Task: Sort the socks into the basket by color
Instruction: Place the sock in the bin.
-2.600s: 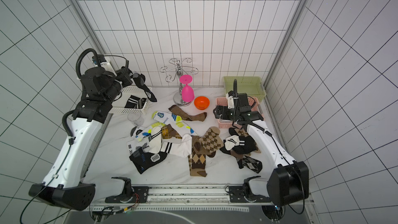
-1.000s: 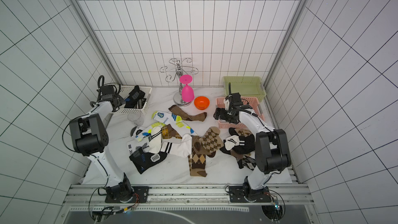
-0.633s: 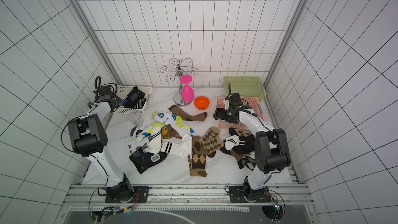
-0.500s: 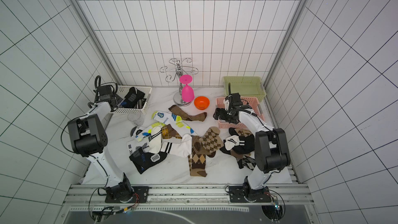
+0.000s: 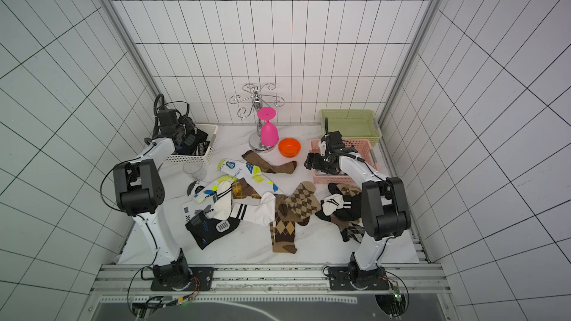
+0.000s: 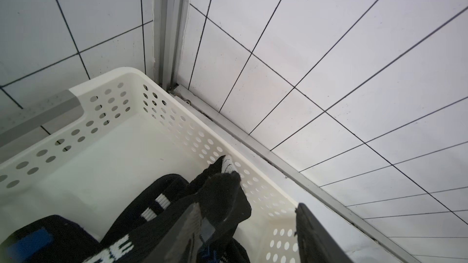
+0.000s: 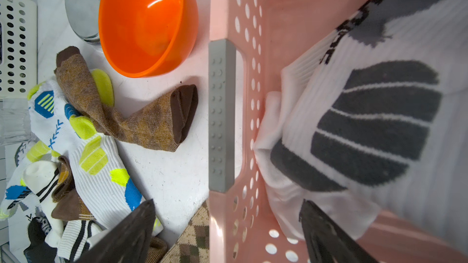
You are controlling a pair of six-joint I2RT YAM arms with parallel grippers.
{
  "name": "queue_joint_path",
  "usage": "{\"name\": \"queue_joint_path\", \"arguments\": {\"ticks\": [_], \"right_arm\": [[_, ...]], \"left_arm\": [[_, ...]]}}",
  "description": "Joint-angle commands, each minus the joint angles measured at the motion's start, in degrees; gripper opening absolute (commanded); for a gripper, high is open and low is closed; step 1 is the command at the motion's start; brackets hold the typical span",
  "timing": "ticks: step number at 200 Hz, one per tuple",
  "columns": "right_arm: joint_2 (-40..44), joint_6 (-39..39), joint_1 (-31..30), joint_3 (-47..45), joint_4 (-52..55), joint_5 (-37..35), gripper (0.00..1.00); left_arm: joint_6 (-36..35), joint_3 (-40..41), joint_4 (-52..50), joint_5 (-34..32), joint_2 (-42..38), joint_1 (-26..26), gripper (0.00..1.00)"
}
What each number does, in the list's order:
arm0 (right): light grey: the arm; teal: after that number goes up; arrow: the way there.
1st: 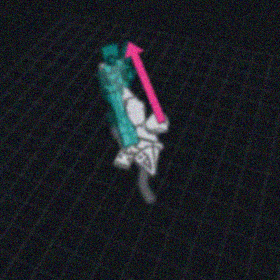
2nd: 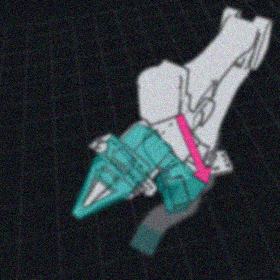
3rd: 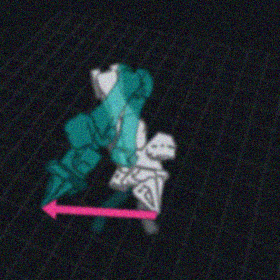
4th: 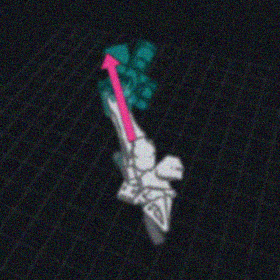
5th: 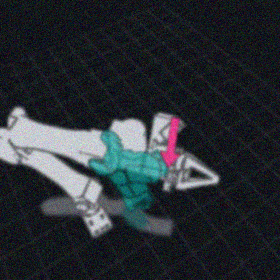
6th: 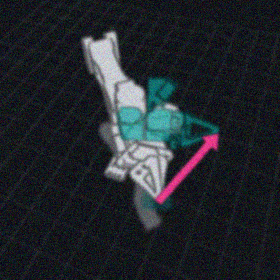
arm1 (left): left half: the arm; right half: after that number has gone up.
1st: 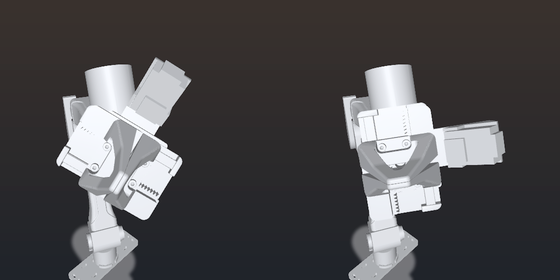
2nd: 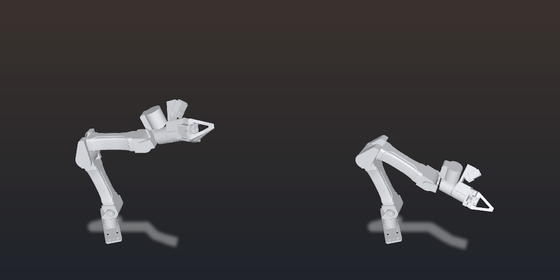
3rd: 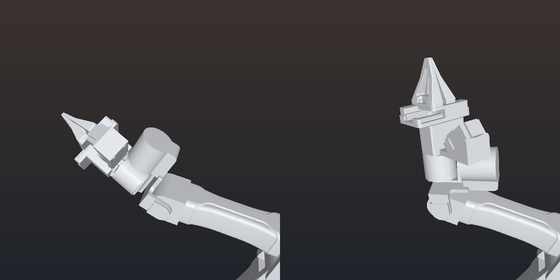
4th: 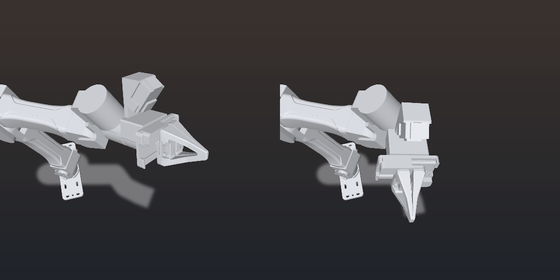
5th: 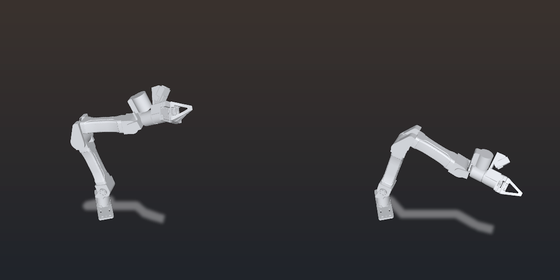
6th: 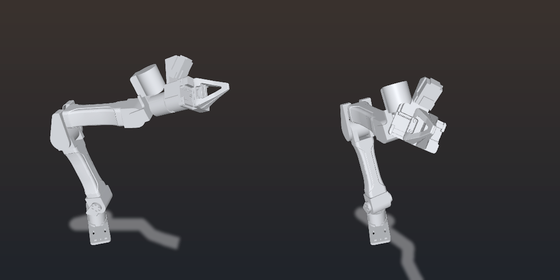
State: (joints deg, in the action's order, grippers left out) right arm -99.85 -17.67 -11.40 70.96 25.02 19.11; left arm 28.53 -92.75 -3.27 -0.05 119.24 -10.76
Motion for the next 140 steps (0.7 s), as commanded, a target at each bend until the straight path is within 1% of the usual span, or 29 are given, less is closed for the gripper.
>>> {"name": "queue_joint_path", "arguments": {"ticks": [1,28,72,114,140], "right_arm": [[-1.08,0.01,-0.4,6.19,0.3,0.66,0.91],[-1.63,-0.01,-0.4,6.79,0.45,0.29,0.91],[-3.1,0.09,-0.4,8.35,0.75,0.87,0.91],[-3.36,0.74,-0.66,9.37,1.34,1.35,0.92],[-3.01,1.32,-0.99,10.16,2.4,0.98,0.95]], "left_arm": [[1.81,-3.89,-2.52,-0.22,5.34,-1.13,0.61],[2.24,-7.81,-8.23,0.83,10.13,-1.72,0.61],[2.3,-7.31,-11.21,2.8,12.54,-1.8,0.6],[2.27,-7.33,-11.07,4.45,11.24,-1.53,0.6],[1.6,-7.41,-10.47,4.78,8.54,-0.9,0.61]]}}
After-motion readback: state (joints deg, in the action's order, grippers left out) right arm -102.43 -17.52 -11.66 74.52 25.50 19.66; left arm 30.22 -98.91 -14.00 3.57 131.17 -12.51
